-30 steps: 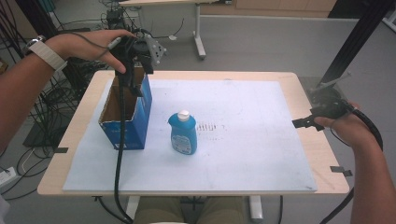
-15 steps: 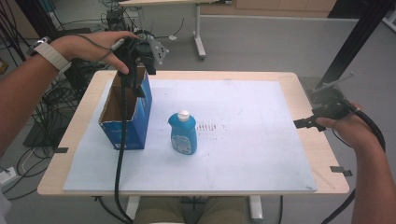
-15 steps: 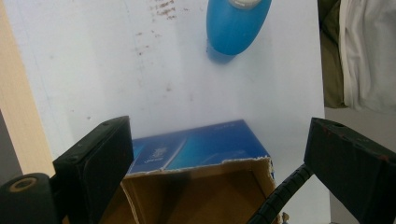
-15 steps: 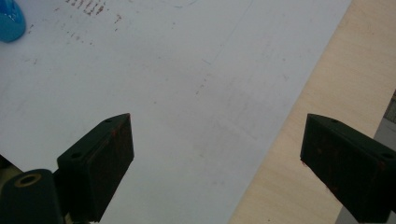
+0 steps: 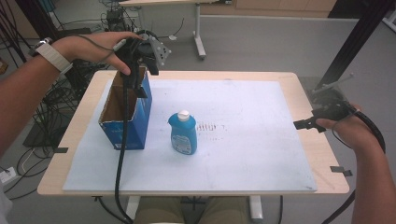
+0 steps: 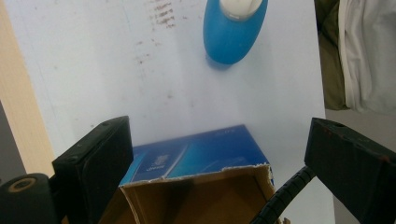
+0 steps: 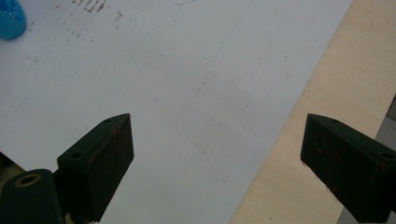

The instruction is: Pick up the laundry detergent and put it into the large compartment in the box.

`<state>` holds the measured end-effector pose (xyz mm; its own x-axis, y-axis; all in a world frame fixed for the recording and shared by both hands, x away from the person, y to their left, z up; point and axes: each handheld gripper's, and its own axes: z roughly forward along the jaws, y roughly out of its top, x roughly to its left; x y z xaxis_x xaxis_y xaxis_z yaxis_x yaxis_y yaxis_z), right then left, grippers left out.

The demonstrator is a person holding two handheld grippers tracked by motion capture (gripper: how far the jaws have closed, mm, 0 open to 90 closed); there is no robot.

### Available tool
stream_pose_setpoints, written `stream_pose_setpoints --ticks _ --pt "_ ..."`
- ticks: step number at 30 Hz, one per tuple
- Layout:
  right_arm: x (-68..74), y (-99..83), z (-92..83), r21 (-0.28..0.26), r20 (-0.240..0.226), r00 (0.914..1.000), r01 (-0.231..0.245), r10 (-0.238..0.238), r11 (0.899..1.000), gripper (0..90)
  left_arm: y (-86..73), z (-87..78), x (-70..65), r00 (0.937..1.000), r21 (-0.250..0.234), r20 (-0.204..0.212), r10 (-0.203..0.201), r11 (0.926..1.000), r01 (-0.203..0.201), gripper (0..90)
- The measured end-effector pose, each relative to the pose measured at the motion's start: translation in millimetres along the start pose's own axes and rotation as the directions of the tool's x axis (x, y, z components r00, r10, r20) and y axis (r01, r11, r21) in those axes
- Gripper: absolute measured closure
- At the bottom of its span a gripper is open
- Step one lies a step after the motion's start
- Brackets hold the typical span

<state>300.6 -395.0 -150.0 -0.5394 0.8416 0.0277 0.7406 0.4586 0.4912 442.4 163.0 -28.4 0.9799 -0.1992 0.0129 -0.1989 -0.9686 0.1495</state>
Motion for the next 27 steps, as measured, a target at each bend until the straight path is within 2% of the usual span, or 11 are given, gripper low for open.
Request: stream_pose_setpoints --ticks 5,27 --pt "0.2 -1.6 -2.4 -0.004 0.005 1.0000 -0.002 0.002 1.000 9.5 1.0 -1.5 -0.9 1.0000 -0.016 -0.001 0.007 0.9998 -0.007 7.8" --pt "0.5 -9.2 -5.7 -0.018 0.002 1.0000 -0.001 0.001 1.000 9.5 23.3 4.7 -4.3 0.9982 -0.016 0.002 0.059 0.9981 -0.059 7.4"
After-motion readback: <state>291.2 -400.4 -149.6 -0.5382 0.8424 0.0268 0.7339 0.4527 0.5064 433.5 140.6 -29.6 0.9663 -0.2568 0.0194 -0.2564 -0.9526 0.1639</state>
